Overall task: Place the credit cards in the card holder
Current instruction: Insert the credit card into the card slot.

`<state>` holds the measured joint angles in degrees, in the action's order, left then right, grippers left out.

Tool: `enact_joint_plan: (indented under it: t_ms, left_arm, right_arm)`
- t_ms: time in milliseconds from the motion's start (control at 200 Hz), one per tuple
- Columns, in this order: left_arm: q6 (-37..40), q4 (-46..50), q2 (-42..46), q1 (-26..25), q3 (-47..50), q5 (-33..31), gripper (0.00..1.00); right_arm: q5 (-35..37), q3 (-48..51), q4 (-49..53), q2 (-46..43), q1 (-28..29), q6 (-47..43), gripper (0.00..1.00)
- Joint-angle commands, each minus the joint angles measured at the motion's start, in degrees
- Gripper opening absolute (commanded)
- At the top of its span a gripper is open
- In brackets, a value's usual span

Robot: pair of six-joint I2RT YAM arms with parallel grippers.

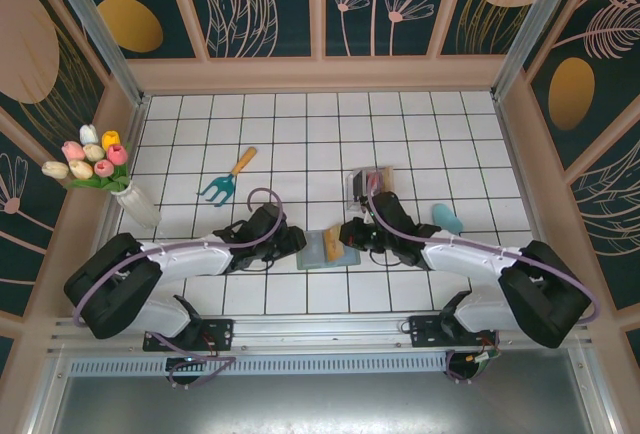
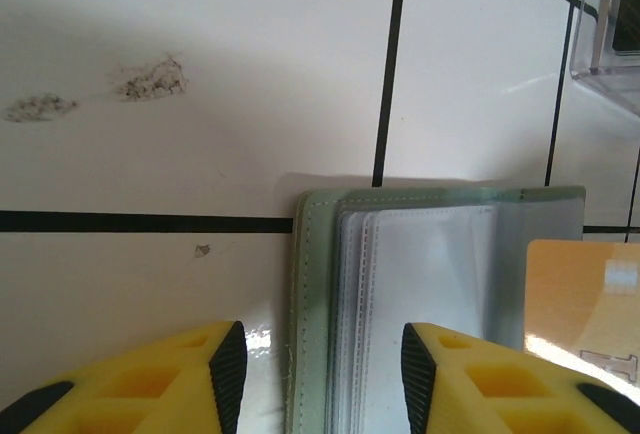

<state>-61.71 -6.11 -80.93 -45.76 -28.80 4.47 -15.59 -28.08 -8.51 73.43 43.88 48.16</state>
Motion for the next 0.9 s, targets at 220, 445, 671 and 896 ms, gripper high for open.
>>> enact_joint_plan:
  t_ms: [220,445,671,896]
  left_arm:
    - [0.8,-1.5,-2.2,0.2,-0.9,1.8,0.40]
    - [0.8,-1.6,-3.5,0.2,-1.0,2.5,0.32]
    - [0.9,-1.2,-4.3,0.1,-1.3,2.9,0.27]
    - [0.7,-0.8,-4.2,0.1,-1.1,2.7,0.25]
  right_arm:
    - [0.2,2.6,-7.2,4.8,1.1,1.0,0.01]
    - [-1.1,4.2,-14.0,7.8,2.0,2.6,0.01]
    - [1.8,4.3,-12.5,8.1,2.3,3.7,0.01]
    - [3.5,4.8,-15.2,8.8,2.3,3.9,0.01]
